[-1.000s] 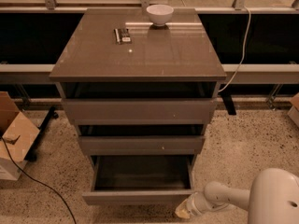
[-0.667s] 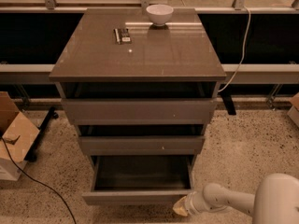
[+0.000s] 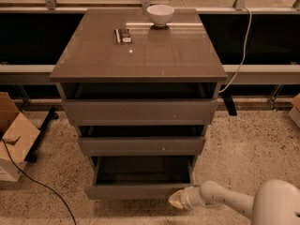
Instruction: Close bottom drawer
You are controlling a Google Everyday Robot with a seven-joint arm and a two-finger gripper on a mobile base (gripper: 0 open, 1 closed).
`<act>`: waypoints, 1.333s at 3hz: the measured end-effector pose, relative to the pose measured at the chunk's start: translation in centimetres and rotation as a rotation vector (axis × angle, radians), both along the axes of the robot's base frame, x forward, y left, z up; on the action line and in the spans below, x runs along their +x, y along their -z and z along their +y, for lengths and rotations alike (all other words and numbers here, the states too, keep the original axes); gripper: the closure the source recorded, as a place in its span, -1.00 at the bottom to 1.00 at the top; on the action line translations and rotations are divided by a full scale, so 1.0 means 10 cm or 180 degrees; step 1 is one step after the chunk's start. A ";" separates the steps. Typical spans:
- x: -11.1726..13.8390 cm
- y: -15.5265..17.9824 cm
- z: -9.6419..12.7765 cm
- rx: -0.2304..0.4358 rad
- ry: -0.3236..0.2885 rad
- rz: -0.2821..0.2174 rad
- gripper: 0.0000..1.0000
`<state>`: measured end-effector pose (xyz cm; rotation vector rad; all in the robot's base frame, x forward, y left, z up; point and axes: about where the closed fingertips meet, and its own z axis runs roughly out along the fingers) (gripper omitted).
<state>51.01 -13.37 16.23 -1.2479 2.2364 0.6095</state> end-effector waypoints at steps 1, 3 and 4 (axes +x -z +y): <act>0.35 0.01 -0.02 0.0023 0.0019 -0.0148 1.00; 0.62 -0.02 -0.02 0.0080 0.0007 -0.0246 0.62; 0.81 -0.07 -0.02 0.0144 -0.0009 -0.0327 0.15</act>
Offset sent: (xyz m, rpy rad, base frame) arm 0.1181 -0.0104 0.0102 0.0314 -0.1508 -0.0077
